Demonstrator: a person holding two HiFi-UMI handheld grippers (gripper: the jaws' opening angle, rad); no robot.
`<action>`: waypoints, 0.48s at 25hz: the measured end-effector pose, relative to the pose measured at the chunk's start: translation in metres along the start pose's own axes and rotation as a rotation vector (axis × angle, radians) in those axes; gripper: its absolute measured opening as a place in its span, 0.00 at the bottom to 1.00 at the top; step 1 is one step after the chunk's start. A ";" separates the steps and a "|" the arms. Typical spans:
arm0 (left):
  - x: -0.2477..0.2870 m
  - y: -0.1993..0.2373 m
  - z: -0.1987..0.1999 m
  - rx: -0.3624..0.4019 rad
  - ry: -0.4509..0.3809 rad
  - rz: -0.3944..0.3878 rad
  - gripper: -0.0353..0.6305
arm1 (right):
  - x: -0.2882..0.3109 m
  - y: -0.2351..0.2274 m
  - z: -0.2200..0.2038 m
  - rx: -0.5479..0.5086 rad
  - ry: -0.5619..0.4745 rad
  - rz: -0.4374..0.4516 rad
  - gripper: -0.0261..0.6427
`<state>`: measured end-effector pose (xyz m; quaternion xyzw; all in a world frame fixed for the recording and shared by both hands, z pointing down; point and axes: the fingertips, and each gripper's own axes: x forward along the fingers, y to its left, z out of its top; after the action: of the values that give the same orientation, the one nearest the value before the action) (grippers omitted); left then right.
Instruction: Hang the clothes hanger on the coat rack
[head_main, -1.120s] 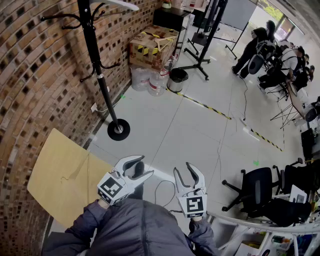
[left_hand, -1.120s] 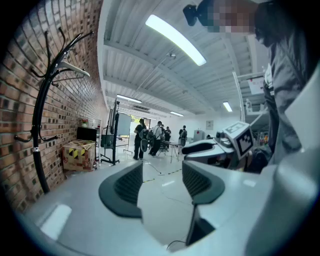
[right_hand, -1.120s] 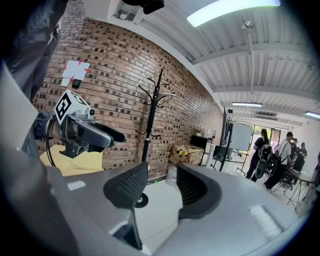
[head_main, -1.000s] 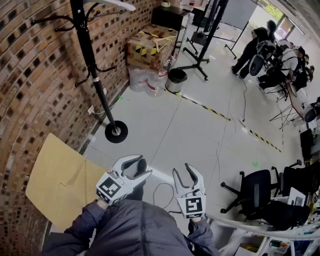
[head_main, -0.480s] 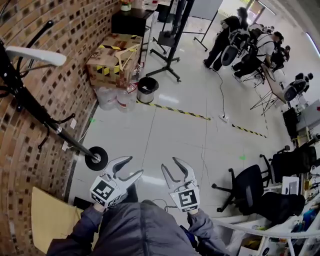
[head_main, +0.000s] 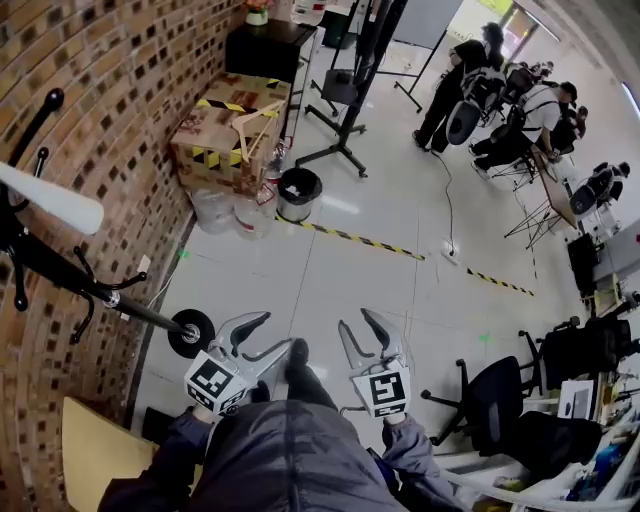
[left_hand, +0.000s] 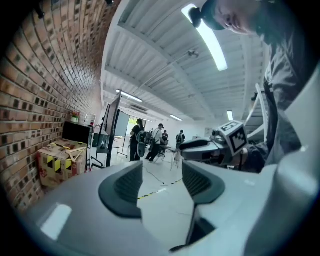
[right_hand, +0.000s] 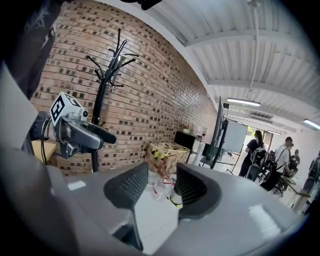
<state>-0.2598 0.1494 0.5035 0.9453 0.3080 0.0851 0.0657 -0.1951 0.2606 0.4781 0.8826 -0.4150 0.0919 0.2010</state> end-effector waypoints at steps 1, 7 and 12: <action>0.005 0.010 -0.001 -0.004 0.000 0.006 0.44 | 0.011 -0.005 -0.002 0.001 -0.001 0.002 0.31; 0.057 0.086 0.007 -0.025 0.023 0.100 0.44 | 0.098 -0.059 0.000 -0.009 -0.044 0.075 0.31; 0.124 0.156 0.021 -0.050 0.064 0.129 0.44 | 0.171 -0.116 0.006 -0.017 -0.061 0.121 0.31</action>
<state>-0.0679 0.0965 0.5253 0.9581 0.2462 0.1267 0.0738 0.0032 0.2056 0.4963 0.8566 -0.4743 0.0734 0.1896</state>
